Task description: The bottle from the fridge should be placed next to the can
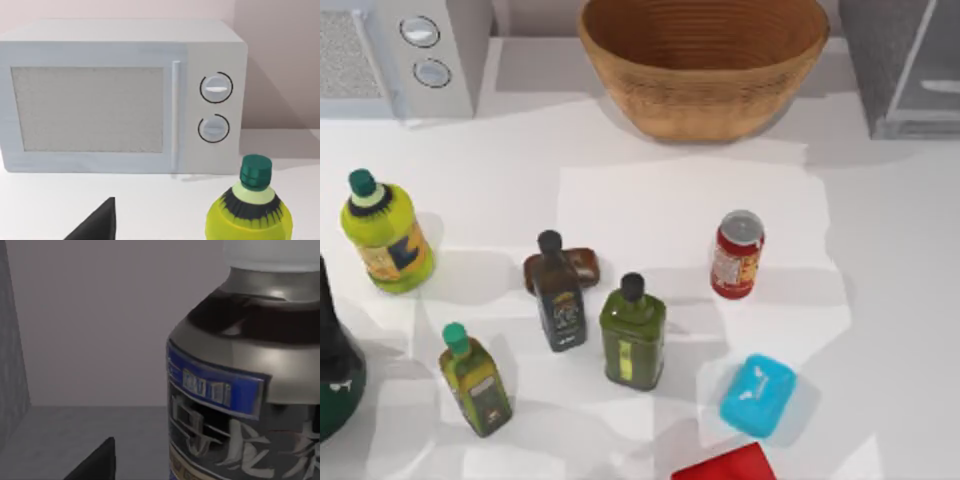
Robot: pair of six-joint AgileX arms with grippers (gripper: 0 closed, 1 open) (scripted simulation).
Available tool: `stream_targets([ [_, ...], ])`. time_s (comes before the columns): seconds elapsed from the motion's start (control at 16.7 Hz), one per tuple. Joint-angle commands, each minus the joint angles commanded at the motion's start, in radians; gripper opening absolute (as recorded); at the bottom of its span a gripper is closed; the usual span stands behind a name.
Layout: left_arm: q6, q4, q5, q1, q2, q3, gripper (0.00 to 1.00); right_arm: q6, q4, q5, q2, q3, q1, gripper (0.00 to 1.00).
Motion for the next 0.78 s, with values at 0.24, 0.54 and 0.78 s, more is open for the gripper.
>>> stream_targets([
  [0.24, 0.000, 0.000, 0.000, 0.000, 0.000, 0.000, 1.00, -0.001, -0.064, 0.012, 0.072, 0.136, 0.012, 1.00],
  [0.54, 0.000, 0.000, 0.000, 0.000, 0.000, 0.000, 1.00, -0.001, -0.080, 0.016, 0.088, 0.168, 0.015, 1.00],
  [0.78, 0.000, 0.000, 0.000, 0.000, 0.000, 0.000, 1.00, -0.001, -0.080, 0.016, 0.088, 0.168, 0.015, 0.77],
])
